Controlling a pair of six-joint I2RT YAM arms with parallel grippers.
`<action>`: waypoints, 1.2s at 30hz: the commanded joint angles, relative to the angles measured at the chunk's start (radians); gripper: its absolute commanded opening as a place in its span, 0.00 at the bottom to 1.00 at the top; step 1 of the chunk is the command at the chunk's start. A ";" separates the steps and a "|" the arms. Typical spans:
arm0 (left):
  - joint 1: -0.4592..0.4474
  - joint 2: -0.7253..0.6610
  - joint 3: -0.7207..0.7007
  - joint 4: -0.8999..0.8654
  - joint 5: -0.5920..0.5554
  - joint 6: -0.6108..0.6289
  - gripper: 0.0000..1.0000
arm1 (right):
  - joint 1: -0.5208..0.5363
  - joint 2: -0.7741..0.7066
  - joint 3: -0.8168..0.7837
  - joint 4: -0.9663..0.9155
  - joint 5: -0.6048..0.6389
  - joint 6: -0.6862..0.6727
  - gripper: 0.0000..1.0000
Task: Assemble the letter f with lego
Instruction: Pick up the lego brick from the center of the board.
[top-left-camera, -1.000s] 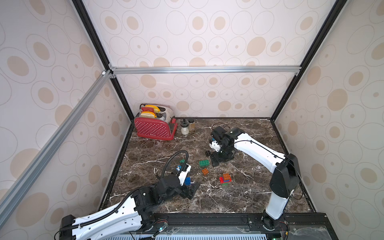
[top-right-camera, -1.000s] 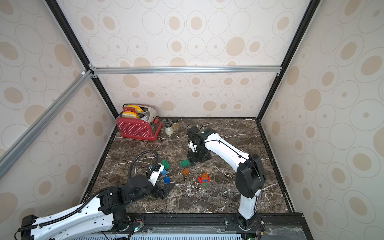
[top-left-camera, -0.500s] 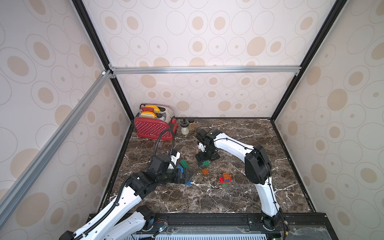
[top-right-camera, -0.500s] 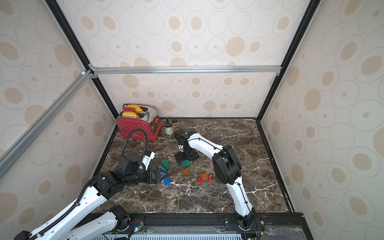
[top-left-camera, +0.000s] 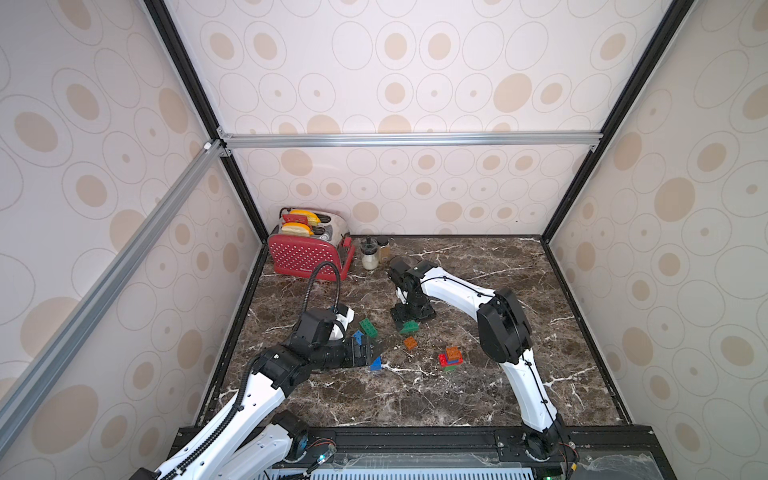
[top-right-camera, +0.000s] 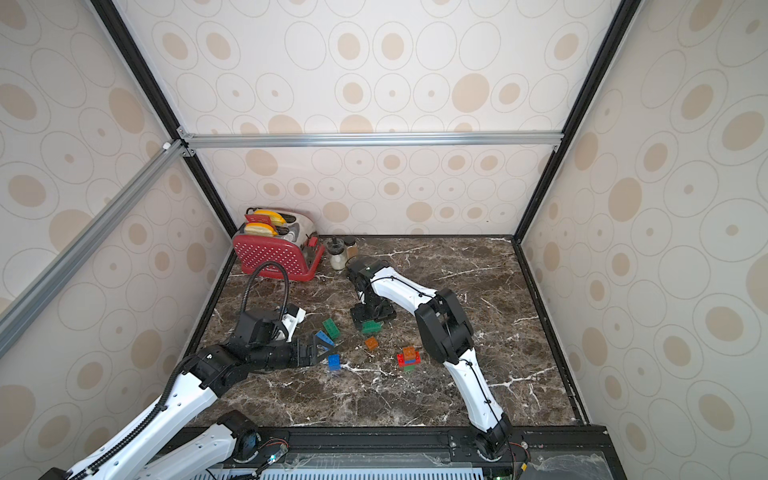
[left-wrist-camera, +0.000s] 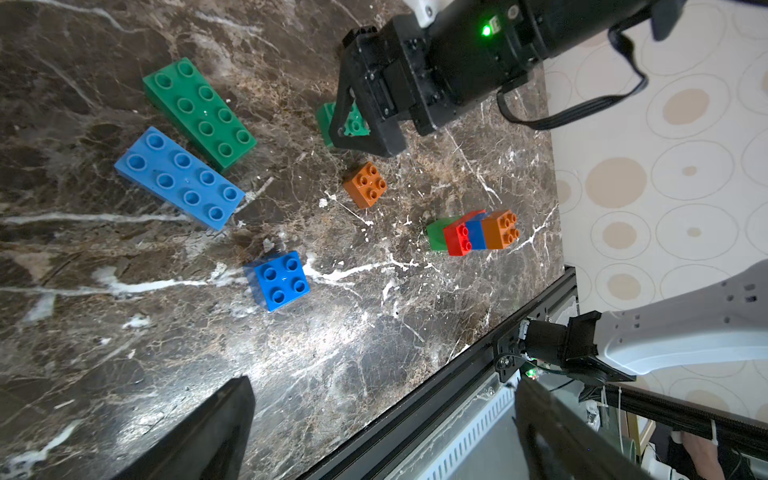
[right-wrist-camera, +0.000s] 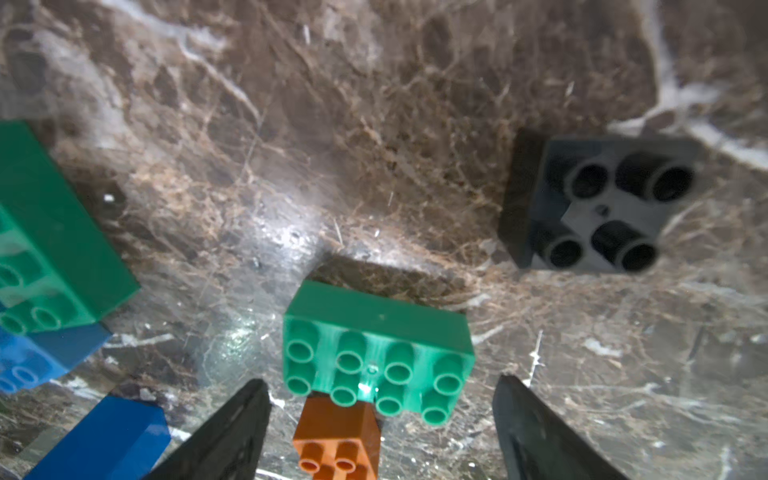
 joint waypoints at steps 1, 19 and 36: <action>0.007 -0.002 -0.001 -0.010 -0.010 0.020 0.99 | 0.008 0.019 0.034 -0.008 0.015 0.027 0.89; 0.006 -0.005 -0.005 -0.063 -0.024 0.043 0.99 | 0.020 0.073 0.094 -0.049 0.037 0.082 0.82; 0.007 -0.005 -0.004 -0.063 -0.029 0.051 0.99 | 0.022 0.079 0.085 -0.064 0.025 0.092 0.77</action>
